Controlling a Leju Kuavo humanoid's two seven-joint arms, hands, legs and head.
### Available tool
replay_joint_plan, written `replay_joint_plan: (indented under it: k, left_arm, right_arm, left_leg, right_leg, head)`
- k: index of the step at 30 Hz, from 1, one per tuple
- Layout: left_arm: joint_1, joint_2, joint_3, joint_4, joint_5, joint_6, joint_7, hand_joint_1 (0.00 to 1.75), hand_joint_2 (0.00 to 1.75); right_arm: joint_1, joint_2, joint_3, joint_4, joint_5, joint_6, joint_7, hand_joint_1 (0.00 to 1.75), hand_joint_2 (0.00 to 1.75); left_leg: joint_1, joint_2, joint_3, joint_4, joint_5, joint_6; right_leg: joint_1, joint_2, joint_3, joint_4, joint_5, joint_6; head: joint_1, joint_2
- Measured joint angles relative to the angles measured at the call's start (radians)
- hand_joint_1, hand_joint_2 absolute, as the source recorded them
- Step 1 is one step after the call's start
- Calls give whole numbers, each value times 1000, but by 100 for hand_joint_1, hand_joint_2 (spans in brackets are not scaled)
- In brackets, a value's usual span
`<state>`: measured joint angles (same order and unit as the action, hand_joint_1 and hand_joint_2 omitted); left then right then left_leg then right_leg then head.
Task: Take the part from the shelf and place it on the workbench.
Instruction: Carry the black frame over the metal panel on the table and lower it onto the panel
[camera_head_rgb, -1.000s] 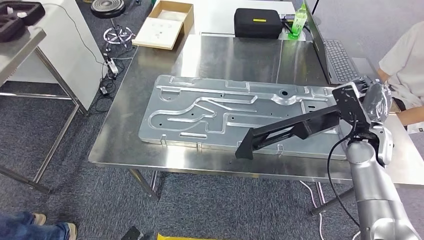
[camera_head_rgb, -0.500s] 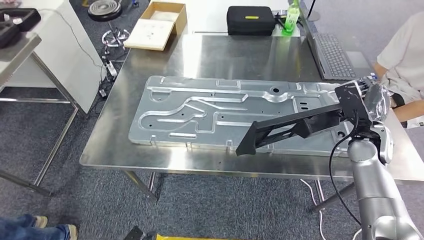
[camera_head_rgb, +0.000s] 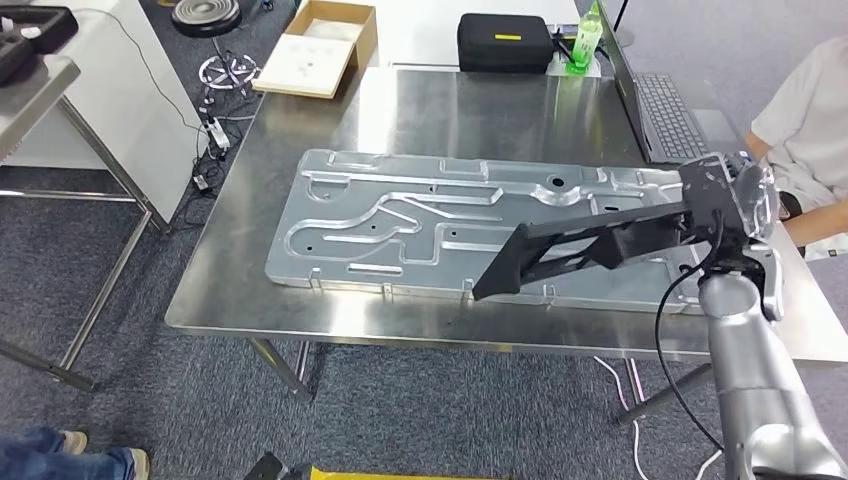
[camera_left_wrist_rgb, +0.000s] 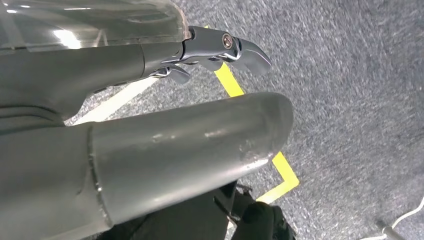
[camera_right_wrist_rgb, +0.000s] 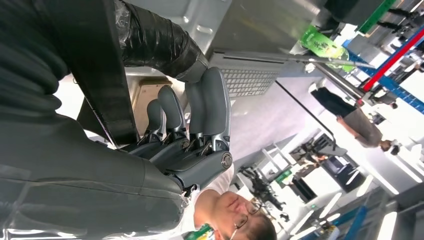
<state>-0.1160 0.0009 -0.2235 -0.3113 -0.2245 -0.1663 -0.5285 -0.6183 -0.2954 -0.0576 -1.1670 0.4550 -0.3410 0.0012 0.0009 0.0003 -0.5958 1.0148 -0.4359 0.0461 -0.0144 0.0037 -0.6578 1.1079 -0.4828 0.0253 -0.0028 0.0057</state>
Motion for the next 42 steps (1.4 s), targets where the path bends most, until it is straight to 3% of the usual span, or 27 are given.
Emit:
replay_joint_plan:
  k: [2,4,5,6,8,10,12,14,17,19,20,21,23,24,26,28,30,33,34,35,37,39,40,42]
  left_arm:
    - [0,0,0,0,3,1,0,0,175]
    - [2,0,0,1,1,7,-1,0,175]
    - [2,0,0,1,0,11,-2,0,175]
    - [3,0,0,2,1,13,-3,0,175]
    - [2,0,0,2,5,16,-4,0,87]
    - [2,1,0,3,6,18,-5,0,0]
    - [3,1,0,5,5,21,-7,0,0]
    - [2,2,0,7,5,22,-8,0,0]
    - [3,2,0,8,6,24,-10,0,0]
    - [4,2,0,9,6,26,-9,0,0]
    - [4,2,1,10,7,28,-9,0,0]
    - [5,2,1,11,7,29,-10,0,0]
    - [4,3,2,12,7,31,-10,0,0]
    - [3,4,3,13,8,32,-10,0,0]
    - [2,6,5,15,9,33,-10,0,0]
    - [3,7,7,17,10,34,-10,0,0]
    - [2,7,8,17,9,34,-11,0,0]
    - [2,6,9,17,7,35,-12,0,0]
    - [3,6,9,17,6,36,-12,0,0]
    - [4,6,9,17,6,37,-13,0,0]
    - [6,5,9,17,5,39,-15,0,0]
    - [6,5,9,18,5,41,-16,0,0]
    - [6,5,9,18,5,42,-17,0,0]
    - [7,5,10,18,5,43,-17,0,0]
  right_arm:
    - [-18,-8,0,19,-7,2,8,0,175]
    - [-27,-13,0,37,-8,8,16,0,175]
    - [-34,-15,0,47,-9,14,22,0,175]
    - [-43,-19,1,57,-11,22,27,0,175]
    - [-69,-26,1,76,-19,37,38,0,175]
    - [-92,-31,1,93,-30,52,47,0,175]
    - [-107,-33,3,111,-44,69,55,0,175]
    - [-125,-34,5,128,-65,85,63,0,175]
    - [-161,-35,6,151,-106,102,77,0,175]
    - [-176,-35,6,167,-130,112,91,0,175]
    - [-180,-35,7,174,-142,118,98,0,175]
    - [-185,-36,9,182,-154,123,107,0,175]
    - [-200,-37,15,200,-177,138,126,0,175]
    - [-211,-38,19,211,-185,146,135,0,175]
    - [-234,-42,30,239,-196,165,149,0,175]
    - [-245,-50,45,266,-205,185,161,0,87]
    - [-256,-59,58,289,-214,207,176,0,0]
    - [-282,-71,76,329,-238,226,199,0,0]
    - [-286,-74,81,342,-246,229,204,0,44]
    - [-290,-76,85,352,-253,231,208,0,87]
    - [-306,-79,94,369,-260,229,211,0,175]
    - [-324,-81,100,388,-265,221,214,0,175]
    - [-328,-83,102,397,-267,217,216,0,175]
    - [-331,-85,107,411,-269,215,221,0,175]
  left_leg:
    - [-1,1,0,-1,1,4]
    - [0,1,-1,1,0,4]
    - [1,1,-1,3,-1,3]
    - [2,0,-1,7,-3,0]
    - [1,0,-4,17,-10,-9]
    - [-3,-1,-9,23,-13,-19]
    - [-3,-1,-11,23,-14,-27]
    - [0,-1,-20,46,-33,-37]
    - [2,-1,-93,206,-116,-43]
    - [1,-1,-139,296,-137,-40]
    - [0,-1,-140,293,-121,-36]
    - [-2,-2,-123,253,-90,-29]
    - [-10,-3,-64,122,-23,-11]
    - [-14,-4,-40,69,-6,-5]
    - [-19,-4,-22,27,-3,-2]
    - [-17,-3,-15,9,5,2]
    - [-11,-2,-5,-13,18,8]
    - [-9,-1,-4,-20,24,12]
    - [-9,-1,-5,-19,24,12]
    - [-8,-1,-5,-18,23,11]
    - [-6,-2,-5,-9,17,6]
    - [-5,-4,-8,6,9,-4]
    - [-6,-5,-11,11,6,-10]
    - [-7,-7,-15,14,5,-19]
  right_leg:
    - [-1,0,-54,118,-58,6]
    - [-5,-1,-91,193,-74,11]
    - [-8,-2,-84,179,-56,13]
    - [-12,-3,-60,130,-23,15]
    - [-15,-5,0,7,26,17]
    - [-12,-5,24,-48,35,9]
    - [-10,-3,23,-50,35,-5]
    - [-10,-3,23,-53,38,-19]
    - [-7,-3,24,-55,40,-32]
    - [-1,-3,25,-54,39,-33]
    - [2,-2,26,-54,39,-34]
    - [4,-2,27,-54,38,-35]
    - [7,-1,29,-55,38,-35]
    - [8,0,27,-55,38,-34]
    - [6,2,24,-58,42,-27]
    - [3,2,26,-63,45,-16]
    - [2,1,15,-35,23,-7]
    - [-1,0,-63,131,-59,4]
    - [-4,0,-84,173,-70,8]
    - [-6,-1,-89,183,-62,12]
    - [-13,-4,-44,96,-4,19]
    - [-13,-6,17,-20,35,17]
    - [-11,-6,32,-50,40,11]
    - [-6,-3,33,-60,39,-3]
  head:
    - [0,0]
    - [0,0]
    - [0,0]
    - [0,0]
    - [0,0]
    - [0,0]
    - [-1,0]
    - [0,0]
    - [-1,0]
    - [-1,0]
    - [-1,0]
    - [-1,0]
    - [-1,0]
    - [-1,0]
    - [0,0]
    - [-1,0]
    - [0,0]
    - [0,0]
    - [0,0]
    - [0,0]
    - [0,0]
    - [0,0]
    - [0,0]
    - [0,0]
